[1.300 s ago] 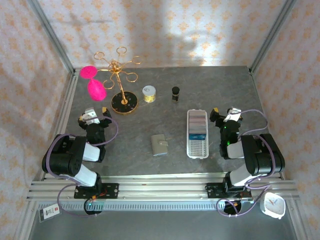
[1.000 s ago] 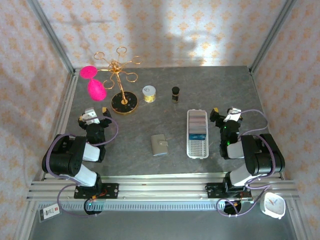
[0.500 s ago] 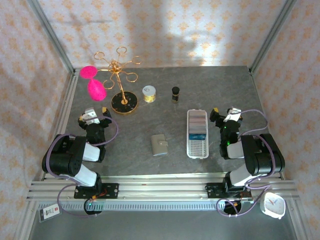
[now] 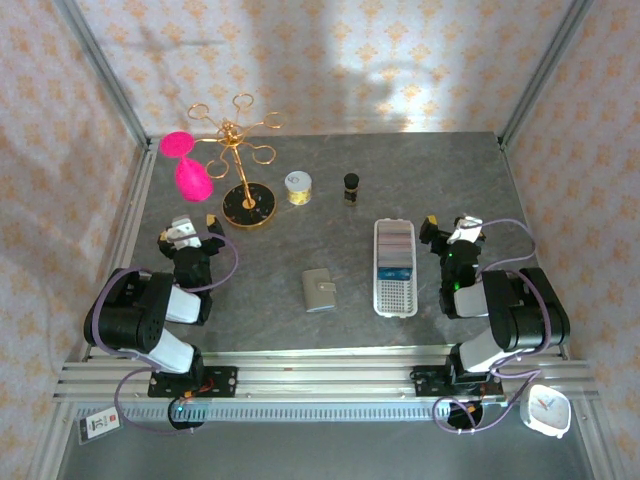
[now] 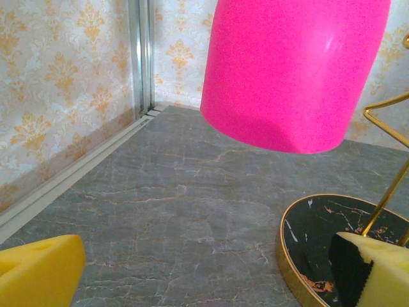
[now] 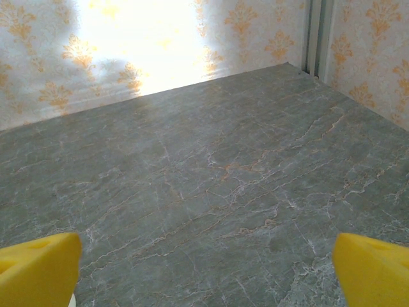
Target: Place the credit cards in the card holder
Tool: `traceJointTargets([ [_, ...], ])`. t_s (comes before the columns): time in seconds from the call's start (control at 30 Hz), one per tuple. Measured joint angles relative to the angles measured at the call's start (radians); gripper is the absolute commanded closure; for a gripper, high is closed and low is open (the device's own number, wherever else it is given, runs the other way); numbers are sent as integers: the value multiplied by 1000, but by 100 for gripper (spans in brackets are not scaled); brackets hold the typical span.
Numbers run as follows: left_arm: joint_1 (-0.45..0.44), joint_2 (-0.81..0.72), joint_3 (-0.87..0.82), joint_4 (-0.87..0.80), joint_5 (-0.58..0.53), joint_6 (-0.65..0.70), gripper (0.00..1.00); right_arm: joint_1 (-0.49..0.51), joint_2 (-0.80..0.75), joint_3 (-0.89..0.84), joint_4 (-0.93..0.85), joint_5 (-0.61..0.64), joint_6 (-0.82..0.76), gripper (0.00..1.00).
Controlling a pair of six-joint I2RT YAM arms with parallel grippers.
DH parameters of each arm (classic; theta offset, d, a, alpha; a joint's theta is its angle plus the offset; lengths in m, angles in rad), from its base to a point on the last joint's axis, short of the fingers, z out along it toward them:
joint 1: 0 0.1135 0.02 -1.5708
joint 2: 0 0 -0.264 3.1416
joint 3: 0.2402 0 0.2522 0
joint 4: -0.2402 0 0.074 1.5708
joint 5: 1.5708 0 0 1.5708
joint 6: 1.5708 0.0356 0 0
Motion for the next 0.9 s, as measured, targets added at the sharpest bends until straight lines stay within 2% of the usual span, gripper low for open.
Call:
traceJointTargets([
  [0.17, -37, -277, 76, -287, -22, -49, 1, 31, -293, 70, -294, 79, 33, 0],
  [0.27, -37, -449, 120, -389, -29, -170, 1, 32, -470, 159, -517, 141, 169, 0],
  [0.33, -33, -545, 105, -408, -19, -315, 1, 29, -562, 230, -697, 190, 299, 0],
  [0.4, -12, -616, 84, -461, 42, -438, 1, 26, -633, 264, -831, 218, 406, 0],
  [0.53, 26, -706, 61, -608, 196, -568, 1, 11, -734, 264, -1024, 192, 513, 0],
  [0.67, 36, -805, 2, -674, 368, -671, 1, 11, -772, 266, -1171, 111, 543, 0],
  [0.9, 27, -972, 37, -999, 552, -757, 1, 10, -833, 267, -1321, -45, 563, 1],
])
